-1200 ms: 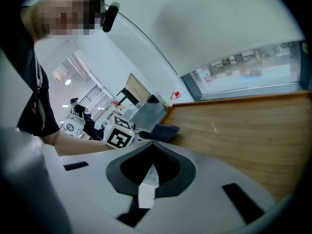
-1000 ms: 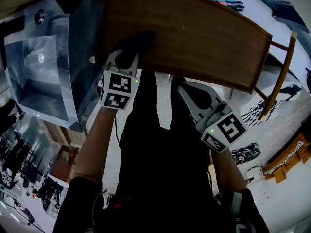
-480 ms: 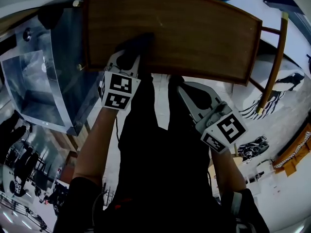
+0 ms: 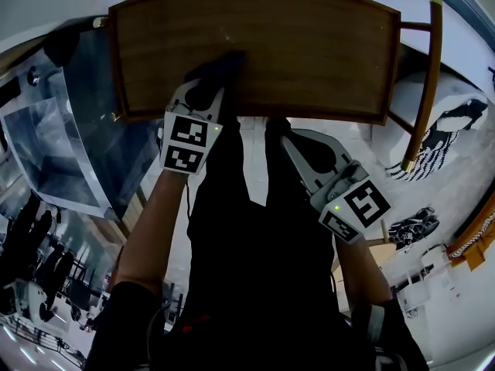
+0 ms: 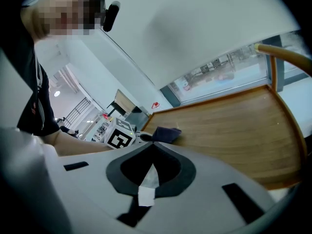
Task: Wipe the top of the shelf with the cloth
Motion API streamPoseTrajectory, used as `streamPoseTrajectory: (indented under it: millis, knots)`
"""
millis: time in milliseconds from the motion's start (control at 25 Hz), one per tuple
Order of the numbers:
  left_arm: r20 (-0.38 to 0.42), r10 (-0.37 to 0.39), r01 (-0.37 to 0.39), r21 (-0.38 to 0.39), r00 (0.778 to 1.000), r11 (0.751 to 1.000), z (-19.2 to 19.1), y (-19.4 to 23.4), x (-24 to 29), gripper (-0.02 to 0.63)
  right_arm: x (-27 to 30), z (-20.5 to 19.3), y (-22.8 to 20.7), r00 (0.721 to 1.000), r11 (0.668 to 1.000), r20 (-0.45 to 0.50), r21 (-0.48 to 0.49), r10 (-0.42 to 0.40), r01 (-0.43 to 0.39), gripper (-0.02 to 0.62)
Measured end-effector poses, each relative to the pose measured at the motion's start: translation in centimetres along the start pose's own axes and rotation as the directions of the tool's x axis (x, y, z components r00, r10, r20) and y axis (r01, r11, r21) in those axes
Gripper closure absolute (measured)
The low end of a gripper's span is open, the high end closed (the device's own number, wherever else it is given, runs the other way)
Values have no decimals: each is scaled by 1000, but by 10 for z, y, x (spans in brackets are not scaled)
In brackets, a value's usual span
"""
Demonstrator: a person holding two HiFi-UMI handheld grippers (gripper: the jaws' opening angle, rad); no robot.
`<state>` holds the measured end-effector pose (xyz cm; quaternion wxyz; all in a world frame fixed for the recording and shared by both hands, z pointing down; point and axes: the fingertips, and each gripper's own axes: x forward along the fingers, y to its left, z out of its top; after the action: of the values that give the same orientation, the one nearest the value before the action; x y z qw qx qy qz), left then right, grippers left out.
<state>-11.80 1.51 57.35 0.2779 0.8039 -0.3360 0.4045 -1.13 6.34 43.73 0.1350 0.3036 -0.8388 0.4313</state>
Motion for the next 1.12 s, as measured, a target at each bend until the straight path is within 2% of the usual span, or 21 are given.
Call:
streamPoseTrajectory:
  millis: [520, 1120]
  knots:
    - [-12, -70, 71, 106, 997, 992, 30, -59, 30, 550, -48, -8, -32, 996, 997, 66, 48, -60, 56, 591]
    - [-24, -174, 175, 172, 985, 969, 69, -137, 70, 549, -104, -18, -67, 980, 987, 144, 110, -136, 121, 591]
